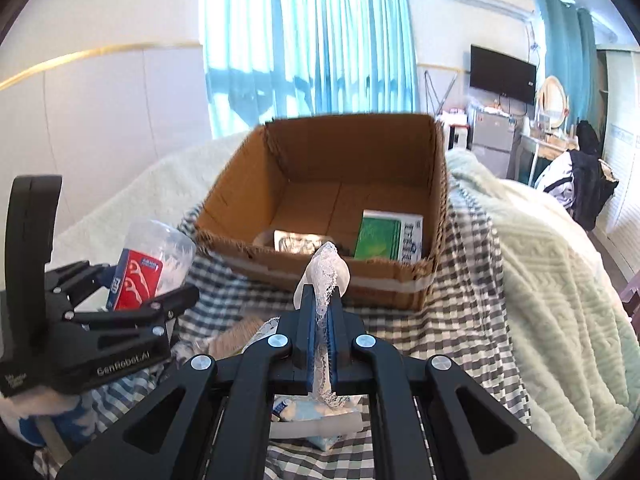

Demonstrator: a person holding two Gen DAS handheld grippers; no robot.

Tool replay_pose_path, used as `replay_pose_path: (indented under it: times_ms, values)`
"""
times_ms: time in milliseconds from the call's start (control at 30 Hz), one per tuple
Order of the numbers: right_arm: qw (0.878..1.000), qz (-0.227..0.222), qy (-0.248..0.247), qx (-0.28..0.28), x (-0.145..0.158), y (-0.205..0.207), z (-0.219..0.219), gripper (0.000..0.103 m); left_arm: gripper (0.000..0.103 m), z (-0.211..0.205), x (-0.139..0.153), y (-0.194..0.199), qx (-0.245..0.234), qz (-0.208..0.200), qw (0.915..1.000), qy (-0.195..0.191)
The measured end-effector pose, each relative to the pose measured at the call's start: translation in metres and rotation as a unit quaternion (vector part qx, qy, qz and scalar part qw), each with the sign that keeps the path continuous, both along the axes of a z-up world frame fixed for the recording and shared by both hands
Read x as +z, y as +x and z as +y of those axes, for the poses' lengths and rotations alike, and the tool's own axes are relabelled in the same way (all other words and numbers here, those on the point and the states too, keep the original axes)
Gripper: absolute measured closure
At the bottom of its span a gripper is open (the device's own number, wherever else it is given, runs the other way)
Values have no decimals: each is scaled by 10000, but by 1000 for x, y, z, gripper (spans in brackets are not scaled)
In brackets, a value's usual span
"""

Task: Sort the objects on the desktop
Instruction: 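Lift the floss-pick jar and white cloth item up over the cardboard box with both tools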

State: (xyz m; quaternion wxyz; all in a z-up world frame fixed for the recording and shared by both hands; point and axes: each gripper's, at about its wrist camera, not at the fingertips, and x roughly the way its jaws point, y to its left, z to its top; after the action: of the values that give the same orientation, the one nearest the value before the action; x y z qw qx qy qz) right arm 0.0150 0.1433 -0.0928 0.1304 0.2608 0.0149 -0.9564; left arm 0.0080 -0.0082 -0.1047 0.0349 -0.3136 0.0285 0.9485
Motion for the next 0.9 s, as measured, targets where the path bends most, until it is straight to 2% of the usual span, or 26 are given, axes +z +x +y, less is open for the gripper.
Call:
replay_pose_path:
  times_ms: [200,433,667,900]
  values:
    - [9977,671,-38,-25,24,24,-1,99,37,2,21,19,-24,541,9985,67]
    - [9933,1139,-144,-124,51,39,7,99,38,2,55,31,-17,1088,9939,196]
    - [9883,1502,-206,-139,85,50,11,99,38,2,95,34,-42,1562,9874,266]
    - [9837,1749,-395,-117,120,50,15,99,38,-1,128,26,-137,1788,9829,424]
